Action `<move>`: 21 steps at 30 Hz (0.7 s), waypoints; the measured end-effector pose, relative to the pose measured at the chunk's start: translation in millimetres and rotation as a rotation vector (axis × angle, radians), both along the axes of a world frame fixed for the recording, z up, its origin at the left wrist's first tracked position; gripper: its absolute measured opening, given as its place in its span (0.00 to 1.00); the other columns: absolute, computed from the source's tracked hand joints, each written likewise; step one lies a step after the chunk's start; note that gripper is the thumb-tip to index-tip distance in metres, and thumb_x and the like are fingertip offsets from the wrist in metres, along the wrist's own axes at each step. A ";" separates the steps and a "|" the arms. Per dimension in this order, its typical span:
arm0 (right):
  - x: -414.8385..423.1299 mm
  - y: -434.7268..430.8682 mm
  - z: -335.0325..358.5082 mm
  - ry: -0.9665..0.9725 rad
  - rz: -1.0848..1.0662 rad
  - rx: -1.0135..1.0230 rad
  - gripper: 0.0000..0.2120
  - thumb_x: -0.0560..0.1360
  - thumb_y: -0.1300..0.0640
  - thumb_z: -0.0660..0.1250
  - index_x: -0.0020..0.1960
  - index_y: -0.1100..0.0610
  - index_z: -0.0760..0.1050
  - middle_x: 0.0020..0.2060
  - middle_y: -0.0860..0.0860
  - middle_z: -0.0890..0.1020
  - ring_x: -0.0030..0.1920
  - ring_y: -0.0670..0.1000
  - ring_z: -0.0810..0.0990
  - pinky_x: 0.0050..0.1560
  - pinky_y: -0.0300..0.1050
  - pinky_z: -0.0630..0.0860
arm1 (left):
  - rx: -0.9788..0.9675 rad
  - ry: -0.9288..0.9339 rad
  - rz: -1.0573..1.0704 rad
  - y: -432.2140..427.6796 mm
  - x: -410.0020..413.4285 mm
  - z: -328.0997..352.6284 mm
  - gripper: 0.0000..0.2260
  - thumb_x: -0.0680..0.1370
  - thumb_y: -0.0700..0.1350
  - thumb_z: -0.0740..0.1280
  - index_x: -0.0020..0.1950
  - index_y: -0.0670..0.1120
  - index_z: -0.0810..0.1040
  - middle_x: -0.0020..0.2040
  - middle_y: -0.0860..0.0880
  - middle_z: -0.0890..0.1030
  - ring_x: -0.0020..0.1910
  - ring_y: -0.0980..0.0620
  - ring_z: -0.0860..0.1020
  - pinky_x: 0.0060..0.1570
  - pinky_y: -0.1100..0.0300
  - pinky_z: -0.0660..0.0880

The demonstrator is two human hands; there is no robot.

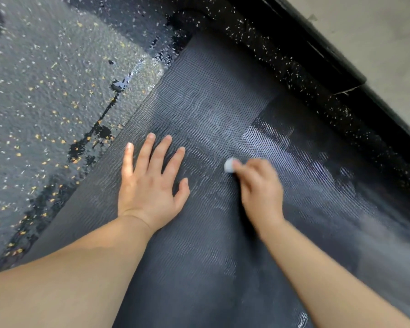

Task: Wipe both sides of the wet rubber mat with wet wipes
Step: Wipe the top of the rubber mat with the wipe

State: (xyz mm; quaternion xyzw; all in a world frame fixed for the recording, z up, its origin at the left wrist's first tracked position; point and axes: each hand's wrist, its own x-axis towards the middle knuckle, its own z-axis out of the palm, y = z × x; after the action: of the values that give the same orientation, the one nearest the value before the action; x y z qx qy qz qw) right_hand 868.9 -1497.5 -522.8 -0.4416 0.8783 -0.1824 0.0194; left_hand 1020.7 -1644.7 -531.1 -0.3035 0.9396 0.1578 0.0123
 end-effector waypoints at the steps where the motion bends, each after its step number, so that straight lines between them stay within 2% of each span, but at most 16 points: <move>1: 13.5 9.8 3.3 -0.032 0.119 0.020 0.11 0.72 0.66 0.67 0.52 0.57 0.81 0.39 0.57 0.78 0.37 0.58 0.77 0.40 0.45 0.74 | 0.000 0.000 0.000 0.1 0.2 0.3 0.26 0.74 0.55 0.54 0.68 0.45 0.73 0.71 0.42 0.69 0.72 0.39 0.62 0.70 0.39 0.49; 3: 7.7 14.5 8.2 -0.047 0.316 0.039 0.11 0.73 0.67 0.64 0.51 0.58 0.82 0.38 0.57 0.78 0.35 0.58 0.76 0.38 0.46 0.75 | -0.004 -0.004 -0.002 0.2 0.6 0.6 0.26 0.74 0.55 0.54 0.68 0.45 0.73 0.71 0.42 0.69 0.72 0.39 0.62 0.70 0.39 0.48; 5: -26.8 -2.2 10.5 0.003 0.309 0.052 0.12 0.74 0.64 0.62 0.48 0.59 0.83 0.34 0.57 0.77 0.34 0.56 0.74 0.37 0.43 0.69 | -0.011 -0.001 -0.006 0.0 0.6 -0.3 0.26 0.74 0.55 0.54 0.68 0.45 0.73 0.71 0.41 0.69 0.72 0.39 0.62 0.70 0.40 0.48; 6: -48.8 -15.4 9.2 0.043 0.213 0.051 0.12 0.75 0.63 0.61 0.48 0.58 0.83 0.34 0.57 0.76 0.35 0.56 0.73 0.38 0.42 0.65 | -0.014 0.000 -0.007 0.0 0.6 -0.8 0.26 0.74 0.55 0.54 0.68 0.45 0.73 0.71 0.42 0.69 0.72 0.39 0.62 0.70 0.40 0.48; 8: -92.6 -44.8 5.6 0.046 -0.130 -0.001 0.10 0.75 0.60 0.63 0.51 0.57 0.83 0.39 0.57 0.76 0.43 0.58 0.75 0.43 0.37 0.64 | -0.017 0.004 -0.006 0.2 0.9 -2.1 0.26 0.75 0.55 0.54 0.68 0.45 0.73 0.71 0.42 0.69 0.72 0.39 0.62 0.70 0.40 0.48; 10: -123.2 -68.9 2.9 -0.026 -0.495 -0.119 0.11 0.76 0.55 0.64 0.55 0.56 0.81 0.47 0.54 0.75 0.51 0.54 0.76 0.46 0.26 0.62 | -0.021 0.004 -0.004 0.9 1.1 -2.7 0.26 0.74 0.55 0.54 0.68 0.46 0.73 0.71 0.42 0.68 0.72 0.39 0.61 0.71 0.40 0.48; 12: -132.6 -83.9 -2.9 -0.027 -0.667 -0.122 0.12 0.78 0.55 0.62 0.58 0.54 0.79 0.51 0.52 0.73 0.54 0.52 0.75 0.46 0.25 0.60 | -0.026 0.005 -0.002 0.6 0.8 -3.2 0.26 0.74 0.56 0.54 0.68 0.46 0.73 0.71 0.42 0.68 0.72 0.40 0.61 0.71 0.40 0.48; 14: -112.5 -90.6 -2.5 -0.014 -0.594 -0.067 0.13 0.78 0.57 0.60 0.59 0.52 0.79 0.48 0.51 0.69 0.54 0.54 0.74 0.46 0.31 0.61 | -0.027 0.005 0.000 0.1 0.4 -3.4 0.26 0.74 0.56 0.54 0.69 0.46 0.72 0.71 0.42 0.68 0.73 0.40 0.61 0.70 0.40 0.48; 17: -41.8 -76.1 -3.5 -0.009 -0.266 -0.105 0.10 0.76 0.57 0.64 0.53 0.52 0.82 0.42 0.49 0.69 0.44 0.51 0.71 0.45 0.42 0.68 | -0.029 0.004 0.000 0.5 -0.5 -3.3 0.27 0.74 0.56 0.54 0.69 0.46 0.72 0.71 0.42 0.68 0.72 0.40 0.61 0.70 0.40 0.48; 19: 9.7 -53.5 -2.6 -0.030 -0.035 -0.115 0.07 0.74 0.61 0.67 0.50 0.56 0.83 0.38 0.53 0.74 0.39 0.53 0.72 0.40 0.43 0.71 | -0.037 0.001 -0.001 1.1 -0.6 -3.5 0.27 0.74 0.56 0.54 0.69 0.46 0.72 0.71 0.42 0.68 0.72 0.39 0.61 0.70 0.40 0.48; 21: 35.1 -34.9 1.4 -0.050 0.140 -0.071 0.08 0.73 0.63 0.66 0.49 0.58 0.83 0.37 0.56 0.77 0.35 0.55 0.74 0.38 0.43 0.71 | -0.041 -0.003 -0.002 0.9 -0.2 -3.3 0.27 0.74 0.55 0.54 0.68 0.46 0.72 0.71 0.42 0.68 0.72 0.39 0.62 0.70 0.40 0.48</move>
State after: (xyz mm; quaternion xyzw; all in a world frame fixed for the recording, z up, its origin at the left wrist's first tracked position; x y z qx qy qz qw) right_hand 904.0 -1532.4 -521.5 -0.4974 0.8376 -0.2227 0.0382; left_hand 1020.5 -1643.9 -534.4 -0.3029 0.9430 0.1379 0.0076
